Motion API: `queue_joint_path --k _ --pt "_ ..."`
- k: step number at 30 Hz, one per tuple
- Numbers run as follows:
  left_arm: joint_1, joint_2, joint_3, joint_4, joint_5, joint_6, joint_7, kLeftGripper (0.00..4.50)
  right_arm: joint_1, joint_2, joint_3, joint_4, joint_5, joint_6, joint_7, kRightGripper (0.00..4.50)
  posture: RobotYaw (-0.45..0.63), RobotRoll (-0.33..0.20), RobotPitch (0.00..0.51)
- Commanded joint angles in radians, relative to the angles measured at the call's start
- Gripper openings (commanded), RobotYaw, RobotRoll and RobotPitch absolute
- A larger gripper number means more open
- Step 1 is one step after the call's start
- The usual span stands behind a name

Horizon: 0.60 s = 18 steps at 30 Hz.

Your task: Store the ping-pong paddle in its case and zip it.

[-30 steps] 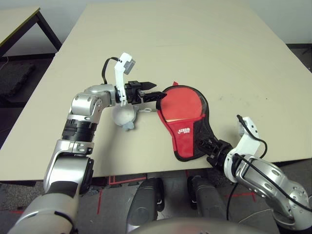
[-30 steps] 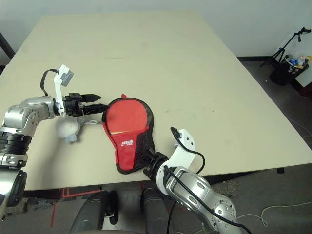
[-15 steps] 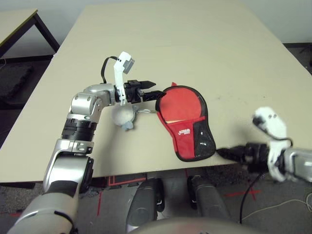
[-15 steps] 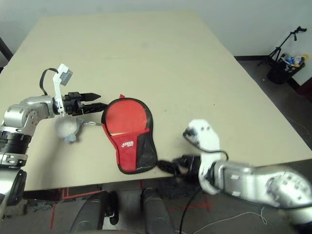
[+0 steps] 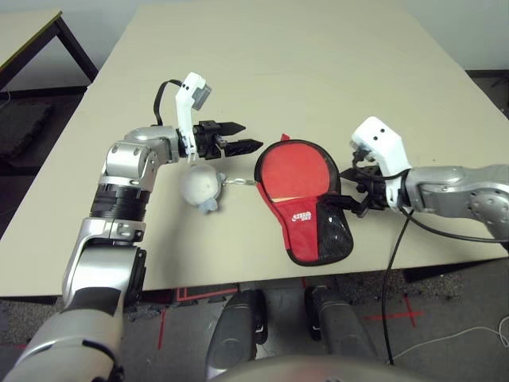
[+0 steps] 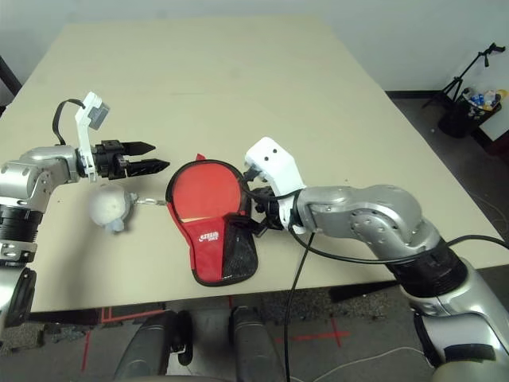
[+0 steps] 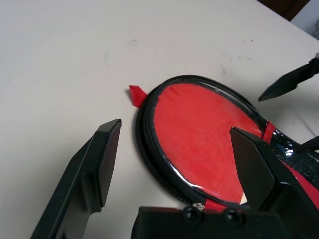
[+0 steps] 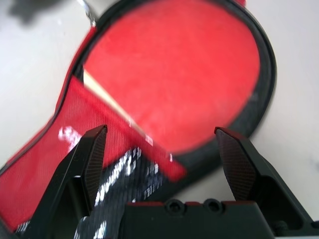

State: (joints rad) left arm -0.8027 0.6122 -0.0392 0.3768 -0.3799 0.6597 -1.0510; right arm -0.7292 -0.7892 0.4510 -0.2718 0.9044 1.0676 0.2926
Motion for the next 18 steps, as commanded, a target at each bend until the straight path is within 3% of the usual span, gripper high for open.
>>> queue_joint_path --k 1,10,18 --pt "0.010 0.018 0.004 -0.015 0.011 0.009 -0.003 4.50 -0.010 0.044 0.036 0.029 -0.109 0.005 0.077 4.46 -0.07 0.000 0.131" --pt "0.050 0.106 0.008 -0.076 0.012 0.058 -0.009 4.50 -0.007 0.094 0.145 0.105 -0.355 -0.005 0.256 4.46 -0.03 0.000 0.132" --pt "0.058 0.211 -0.031 -0.104 0.034 0.105 -0.059 4.50 0.006 0.130 0.146 0.144 -0.476 -0.013 0.342 4.46 -0.02 0.000 0.129"
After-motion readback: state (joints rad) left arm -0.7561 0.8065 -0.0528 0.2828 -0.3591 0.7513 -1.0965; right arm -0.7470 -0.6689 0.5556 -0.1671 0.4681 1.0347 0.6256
